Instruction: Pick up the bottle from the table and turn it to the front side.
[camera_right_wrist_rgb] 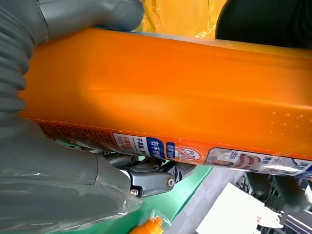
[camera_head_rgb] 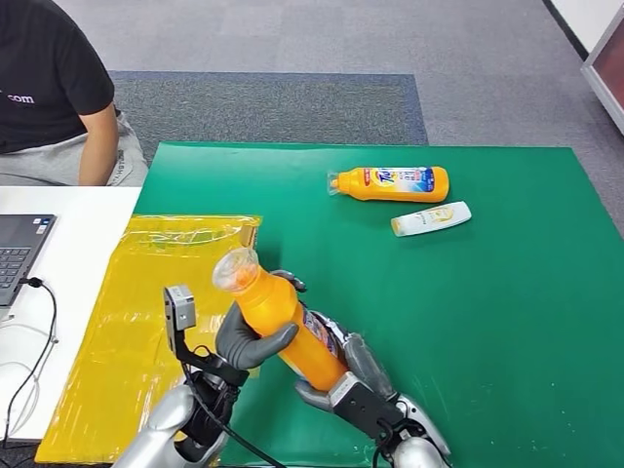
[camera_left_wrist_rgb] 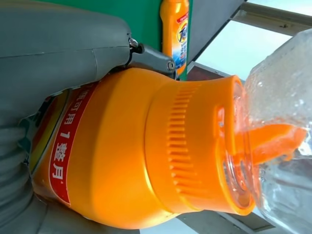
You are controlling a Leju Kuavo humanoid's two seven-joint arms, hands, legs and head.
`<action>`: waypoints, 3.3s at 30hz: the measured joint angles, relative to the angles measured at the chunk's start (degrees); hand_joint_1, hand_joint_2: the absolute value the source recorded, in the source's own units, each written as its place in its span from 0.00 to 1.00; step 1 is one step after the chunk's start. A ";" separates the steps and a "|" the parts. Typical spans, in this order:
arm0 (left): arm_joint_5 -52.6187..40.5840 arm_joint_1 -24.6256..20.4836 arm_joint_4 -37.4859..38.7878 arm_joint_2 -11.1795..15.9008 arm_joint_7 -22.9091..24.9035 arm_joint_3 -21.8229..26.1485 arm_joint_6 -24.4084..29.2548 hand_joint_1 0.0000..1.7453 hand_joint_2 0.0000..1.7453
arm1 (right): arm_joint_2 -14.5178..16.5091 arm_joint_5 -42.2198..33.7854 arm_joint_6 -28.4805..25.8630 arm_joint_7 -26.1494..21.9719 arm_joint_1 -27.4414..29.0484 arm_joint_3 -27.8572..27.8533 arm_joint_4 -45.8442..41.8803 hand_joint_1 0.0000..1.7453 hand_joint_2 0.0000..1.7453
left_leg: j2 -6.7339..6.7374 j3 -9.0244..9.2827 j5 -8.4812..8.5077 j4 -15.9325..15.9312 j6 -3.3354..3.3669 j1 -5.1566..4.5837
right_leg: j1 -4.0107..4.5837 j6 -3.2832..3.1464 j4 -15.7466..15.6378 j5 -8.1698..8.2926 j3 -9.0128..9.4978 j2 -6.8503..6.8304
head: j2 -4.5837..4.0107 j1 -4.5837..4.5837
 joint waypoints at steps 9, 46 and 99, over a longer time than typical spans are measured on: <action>-2.92 -0.62 0.08 0.67 -0.80 -0.11 1.89 1.00 1.00 | 0.00 0.04 -0.12 -0.59 -0.21 0.39 -0.01 0.02 1.00 | 0.00 0.00 0.00 0.00 0.00 0.00 | 0.00 0.00 0.00 0.00 -0.01 0.00 | 0.00 -0.01; -38.30 -9.79 -1.56 28.76 2.14 2.09 -12.81 1.00 1.00 | 0.47 0.51 0.48 -1.95 0.02 0.05 -0.09 0.00 1.00 | 0.02 0.25 0.17 -0.04 -0.21 0.05 | 0.10 -0.15 0.10 0.09 0.14 0.03 | 0.00 -0.02; -56.52 -10.45 11.74 19.47 -5.69 0.86 -0.09 1.00 1.00 | 1.75 1.46 3.79 0.99 -0.62 0.04 0.57 0.00 1.00 | -0.54 0.65 0.98 -0.19 0.10 -0.13 | -0.05 0.02 0.09 0.71 0.90 -0.60 | 0.00 -0.02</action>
